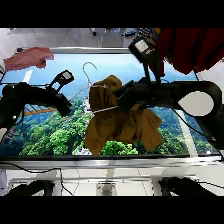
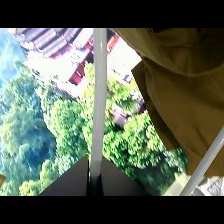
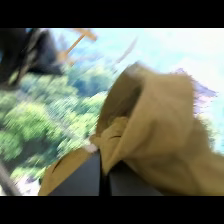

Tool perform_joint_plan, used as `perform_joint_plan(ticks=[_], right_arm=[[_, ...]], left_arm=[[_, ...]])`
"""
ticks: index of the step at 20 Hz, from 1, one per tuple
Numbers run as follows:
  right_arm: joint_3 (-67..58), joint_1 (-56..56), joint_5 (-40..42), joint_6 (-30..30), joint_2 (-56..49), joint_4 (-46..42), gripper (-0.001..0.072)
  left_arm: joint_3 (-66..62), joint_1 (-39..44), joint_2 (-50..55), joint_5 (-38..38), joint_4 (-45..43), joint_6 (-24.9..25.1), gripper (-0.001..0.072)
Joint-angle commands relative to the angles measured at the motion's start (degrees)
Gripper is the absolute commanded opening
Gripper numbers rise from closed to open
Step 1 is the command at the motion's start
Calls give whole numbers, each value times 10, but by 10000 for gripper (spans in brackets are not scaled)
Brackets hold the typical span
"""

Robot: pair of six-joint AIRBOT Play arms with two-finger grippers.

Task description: Fold the clothes and pants, and hang the long-sleeved shirts on hangers.

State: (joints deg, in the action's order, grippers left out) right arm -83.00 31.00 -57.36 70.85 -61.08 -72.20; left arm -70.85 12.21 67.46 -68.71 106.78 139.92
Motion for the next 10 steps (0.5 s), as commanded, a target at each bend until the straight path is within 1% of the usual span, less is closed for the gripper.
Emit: perform_joint_plan(ticks=[1, 6, 8, 10], right_arm=[[-2, -32, 26, 37, 2, -16, 52], [-2, -49, 23, 37, 2, -2, 52], [-2, -49, 22, 34, 2, 39, 52], [-2, -49, 12, 30, 2, 69, 52]], left_arm=[[0, -1, -23, -39, -34, 2, 30], [0, -1, -78, 19, -35, -1, 30], [0, 0, -78, 42, -36, -28, 30], [0, 0, -71, 68, -60, -82, 30]])
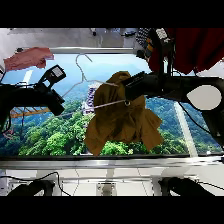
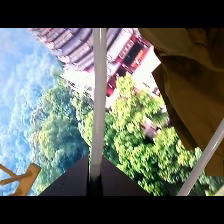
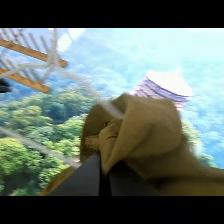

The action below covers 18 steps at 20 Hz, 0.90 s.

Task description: Fold the clothes and pants, and hang the long-sleeved shirts on hangers.

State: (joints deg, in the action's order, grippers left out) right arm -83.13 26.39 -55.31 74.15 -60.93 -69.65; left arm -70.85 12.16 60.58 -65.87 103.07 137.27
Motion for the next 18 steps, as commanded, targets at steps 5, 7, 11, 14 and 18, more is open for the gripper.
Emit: perform_joint_plan(ticks=[5, 7, 11, 14, 18], right_arm=[[-1, 23, -17, -19, -2, 94, 52], [0, 41, -12, -19, -6, 95, 52], [0, 93, -2, -32, -21, 111, 52], [0, 119, -18, -33, -23, 78, 54], [0, 117, -91, -33, -22, 31, 75]], left_arm=[[0, 38, 1, 136, -59, -101, 29], [0, 76, 6, 169, -110, -119, 30], [1, 143, 26, 230, -113, -117, 30], [4, 158, 48, 236, -113, -109, 30], [8, 131, 52, 244, -113, -111, 29]])
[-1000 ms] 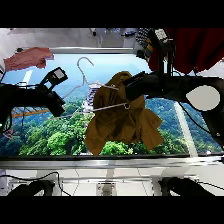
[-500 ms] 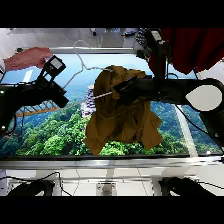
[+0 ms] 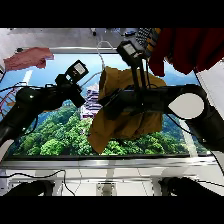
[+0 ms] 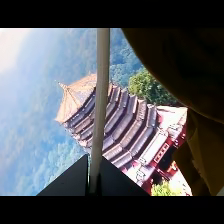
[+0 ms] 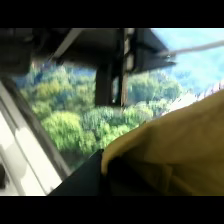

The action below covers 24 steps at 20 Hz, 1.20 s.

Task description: Fold the clothes and pants, and hang the long-sleeved shirts on hangers.

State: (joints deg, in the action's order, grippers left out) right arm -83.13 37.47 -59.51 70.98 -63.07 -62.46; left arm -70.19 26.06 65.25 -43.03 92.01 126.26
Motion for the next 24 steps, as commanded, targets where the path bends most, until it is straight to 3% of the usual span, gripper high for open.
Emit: perform_joint_plan(ticks=[1, 2, 5, 6, 8, 12, 15, 16, 19, 24], right_arm=[[0, 7, -62, -10, 1, -75, 141], [-1, 7, -73, -28, 5, -119, 213], [-1, -2, -63, -96, 41, -228, 274], [-1, -16, -51, -118, 60, -236, 317], [-1, -64, -24, -158, 99, -235, 321], [-1, -176, -45, -321, 118, -200, 331], [-1, -260, -109, -491, 86, -73, 331], [-1, -283, -126, -522, 70, -35, 331], [-1, -327, -148, -554, 19, -1, 336], [0, -335, -171, -597, -62, 35, 339]], left_arm=[[2, -13, 5, 18, -3, 4, 30], [2, -18, 5, 19, -2, 13, 30], [2, -19, 5, 18, 2, 24, 29], [2, -19, 5, 17, 22, 44, 29], [2, -20, 5, 15, 95, 120, 30], [2, -20, 5, -10, 195, 209, 29], [2, -20, 5, -57, 269, 274, 29], [2, -20, 5, -72, 290, 290, 29], [2, -20, -5, -118, 335, 334, 29], [2, -26, -37, -150, 337, 345, 30]])
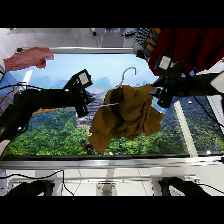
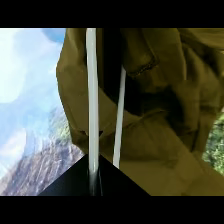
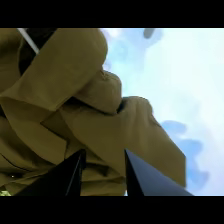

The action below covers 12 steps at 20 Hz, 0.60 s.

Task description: Fold the clothes and pants, and hang the long-sleeved shirts on hangers.

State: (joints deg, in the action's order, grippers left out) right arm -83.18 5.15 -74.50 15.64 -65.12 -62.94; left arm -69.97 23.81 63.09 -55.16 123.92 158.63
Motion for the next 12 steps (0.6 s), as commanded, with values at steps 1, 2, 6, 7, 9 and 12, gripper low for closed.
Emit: perform_joint_plan(ticks=[1, 2, 6, 7, 9, 12], right_arm=[[0, -12, -20, -49, -57, 55, 339], [0, -12, -20, -51, -70, 64, 339], [0, -12, -26, -67, -109, 105, 340], [0, -12, -33, -76, -113, 124, 340], [0, -12, -54, -99, -113, 165, 340], [0, -12, -41, -104, -113, 180, 291]], left_arm=[[0, -3, -20, -31, 17, 23, 30], [0, -3, -23, -31, 17, 24, 30], [0, -3, -27, -32, 17, 23, 30], [0, -3, -27, -32, 17, 23, 30], [0, -3, -27, -32, 18, 23, 30], [0, -3, -27, -32, 29, 27, 30]])
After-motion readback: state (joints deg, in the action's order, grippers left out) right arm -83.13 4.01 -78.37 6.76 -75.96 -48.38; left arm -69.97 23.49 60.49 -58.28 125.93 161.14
